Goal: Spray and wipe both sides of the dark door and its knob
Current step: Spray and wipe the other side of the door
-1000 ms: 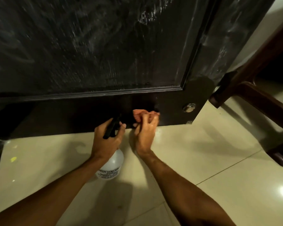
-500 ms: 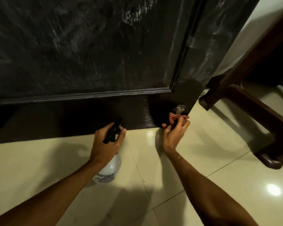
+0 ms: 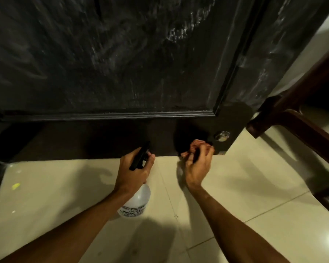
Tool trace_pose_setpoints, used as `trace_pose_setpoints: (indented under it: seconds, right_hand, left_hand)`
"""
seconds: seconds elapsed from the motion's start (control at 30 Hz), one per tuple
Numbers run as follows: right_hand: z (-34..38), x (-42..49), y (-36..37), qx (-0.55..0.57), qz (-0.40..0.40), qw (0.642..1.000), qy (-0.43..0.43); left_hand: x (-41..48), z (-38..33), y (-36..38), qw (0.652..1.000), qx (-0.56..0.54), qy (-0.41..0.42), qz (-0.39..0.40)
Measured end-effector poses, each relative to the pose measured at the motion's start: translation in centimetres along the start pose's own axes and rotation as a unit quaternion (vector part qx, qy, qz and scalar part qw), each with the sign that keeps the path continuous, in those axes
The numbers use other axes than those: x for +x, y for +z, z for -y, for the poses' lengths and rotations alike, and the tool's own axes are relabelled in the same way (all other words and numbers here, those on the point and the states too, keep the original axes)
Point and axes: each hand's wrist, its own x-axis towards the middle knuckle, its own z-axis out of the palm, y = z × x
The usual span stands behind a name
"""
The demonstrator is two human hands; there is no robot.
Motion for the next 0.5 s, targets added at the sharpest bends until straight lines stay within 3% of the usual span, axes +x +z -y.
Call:
trace_pose_setpoints:
  seconds: [0.13,0.27,0.37,0.5]
  right_hand:
    - [5.4,-4.3,4.9,-0.017,0.109,0.988,-0.106]
    - [8.1,-6.2,8.4,-0.081,0.238,0.943,-0.217]
    - [8.1,-5.2,6.2,-0.029,0.207,0.938,-0.276]
    - [7.4,-2.7,4.9,-0.013,0.115,0.968,-0.22]
  left_hand:
    - [-0.7,1.1,-3.7,0.999,0.024,-0.015,-0.035]
    - [-1.4,2.5,-7.8,0.995,0.02,-0.054,-0.08]
    - [-2.0,3.6,-11.0,0.993,0.023,-0.066,-0.1]
    - [-2.7,4.7,-15.3,0.987,0.01,-0.085,-0.139]
